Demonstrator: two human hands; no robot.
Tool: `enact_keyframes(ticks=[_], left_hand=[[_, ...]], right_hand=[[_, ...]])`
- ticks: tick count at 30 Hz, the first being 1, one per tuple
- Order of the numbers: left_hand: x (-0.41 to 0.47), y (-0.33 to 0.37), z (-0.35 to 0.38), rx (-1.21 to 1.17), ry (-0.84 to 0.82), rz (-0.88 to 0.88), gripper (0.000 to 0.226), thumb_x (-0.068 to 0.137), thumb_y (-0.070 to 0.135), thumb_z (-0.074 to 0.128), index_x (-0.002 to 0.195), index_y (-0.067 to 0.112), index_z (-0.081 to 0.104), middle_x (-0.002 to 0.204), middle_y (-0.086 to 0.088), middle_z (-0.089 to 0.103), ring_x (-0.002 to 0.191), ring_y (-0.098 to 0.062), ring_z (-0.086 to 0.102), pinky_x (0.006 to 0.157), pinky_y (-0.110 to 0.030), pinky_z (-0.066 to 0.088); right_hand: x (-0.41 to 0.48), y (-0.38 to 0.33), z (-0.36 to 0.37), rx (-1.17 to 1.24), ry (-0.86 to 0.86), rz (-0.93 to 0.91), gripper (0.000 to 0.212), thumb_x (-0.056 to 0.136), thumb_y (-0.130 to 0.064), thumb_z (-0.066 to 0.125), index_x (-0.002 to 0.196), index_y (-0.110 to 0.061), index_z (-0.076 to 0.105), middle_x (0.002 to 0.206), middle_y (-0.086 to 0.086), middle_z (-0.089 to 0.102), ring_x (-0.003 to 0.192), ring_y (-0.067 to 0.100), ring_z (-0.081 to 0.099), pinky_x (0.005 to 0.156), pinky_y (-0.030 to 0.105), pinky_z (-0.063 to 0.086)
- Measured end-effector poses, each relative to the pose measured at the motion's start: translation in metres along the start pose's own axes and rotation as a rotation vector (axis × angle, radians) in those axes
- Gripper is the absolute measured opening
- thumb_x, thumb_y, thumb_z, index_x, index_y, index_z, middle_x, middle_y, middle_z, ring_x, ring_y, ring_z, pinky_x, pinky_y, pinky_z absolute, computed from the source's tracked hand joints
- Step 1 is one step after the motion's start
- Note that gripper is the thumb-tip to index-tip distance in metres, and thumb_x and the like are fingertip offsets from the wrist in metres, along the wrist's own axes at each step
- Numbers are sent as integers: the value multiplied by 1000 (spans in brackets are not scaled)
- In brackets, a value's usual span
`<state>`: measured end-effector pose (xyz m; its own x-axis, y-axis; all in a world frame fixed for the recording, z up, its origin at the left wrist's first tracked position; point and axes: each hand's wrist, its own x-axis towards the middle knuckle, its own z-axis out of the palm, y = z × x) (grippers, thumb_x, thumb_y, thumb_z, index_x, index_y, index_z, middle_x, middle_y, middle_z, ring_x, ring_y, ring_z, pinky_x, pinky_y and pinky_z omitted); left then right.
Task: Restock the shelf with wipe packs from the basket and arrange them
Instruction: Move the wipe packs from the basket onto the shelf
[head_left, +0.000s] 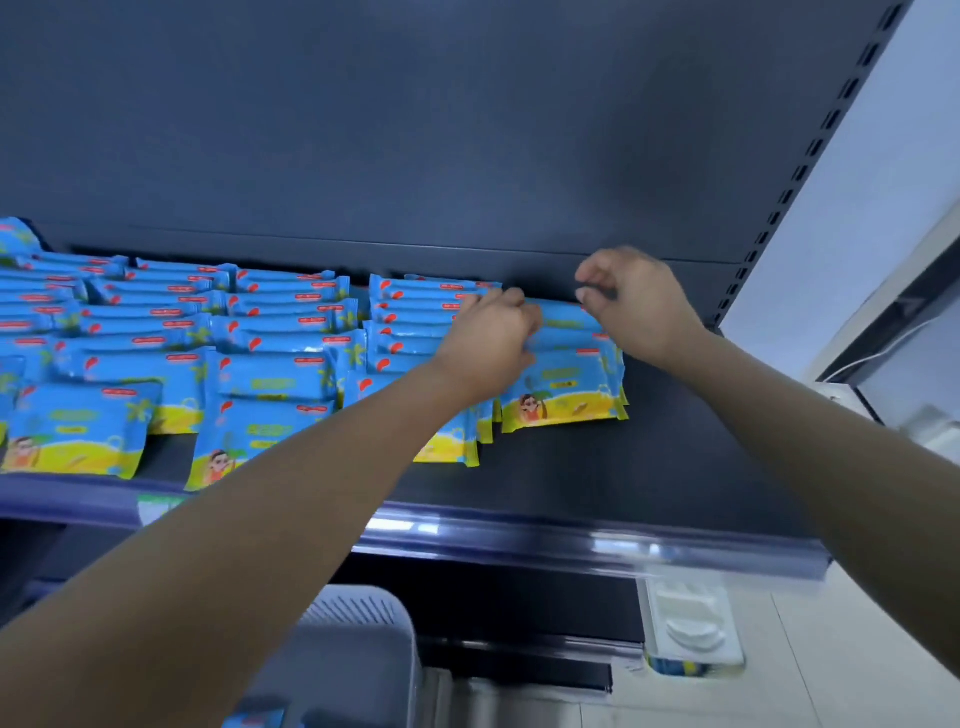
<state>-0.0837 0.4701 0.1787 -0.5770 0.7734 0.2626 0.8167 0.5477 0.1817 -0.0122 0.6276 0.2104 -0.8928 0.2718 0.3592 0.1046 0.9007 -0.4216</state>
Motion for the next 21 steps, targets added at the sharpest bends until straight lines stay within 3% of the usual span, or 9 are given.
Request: enact_keyframes(ticks=[5, 9, 12, 17, 21], left_hand=[[-89, -35, -47, -165, 220, -3, 25, 79, 17, 68, 102, 9, 63, 103, -10, 60, 104, -30, 53, 90, -37, 31], [-181, -76, -67, -180, 235, -74, 18, 75, 8, 70, 92, 2, 66, 91, -15, 63, 91, -34, 59, 85, -47, 44], [-244, -106, -62, -166, 161, -172, 15, 77, 7, 70, 91, 2, 65, 92, -14, 63, 91, -34, 58, 82, -48, 45], [-339, -150, -21, -96, -147, -340, 25, 82, 22, 67, 104, 11, 63, 108, -8, 61, 105, -27, 54, 92, -40, 39], [-395, -173, 12, -58, -365, -378, 30, 83, 29, 64, 110, 16, 61, 114, -4, 58, 109, -23, 52, 92, -34, 38]], right_hand=[[-50, -77, 25, 105, 70, -147, 18, 86, -10, 58, 103, -6, 63, 103, 10, 61, 98, 25, 59, 89, 32, 43], [-100, -150, 67, 136, 26, -337, 17, 86, -10, 59, 100, -2, 64, 98, 14, 63, 94, 33, 60, 86, 43, 47], [-138, -190, 111, 130, -80, -414, 15, 85, -9, 60, 97, -1, 64, 95, 15, 63, 91, 35, 58, 79, 44, 47], [-201, -216, 201, -21, -527, -359, 29, 94, -23, 51, 120, -11, 56, 119, 8, 56, 110, 29, 50, 91, 40, 38], [-251, -218, 262, -175, -811, -265, 33, 91, -30, 55, 118, -10, 55, 113, 10, 58, 106, 29, 54, 89, 40, 45]])
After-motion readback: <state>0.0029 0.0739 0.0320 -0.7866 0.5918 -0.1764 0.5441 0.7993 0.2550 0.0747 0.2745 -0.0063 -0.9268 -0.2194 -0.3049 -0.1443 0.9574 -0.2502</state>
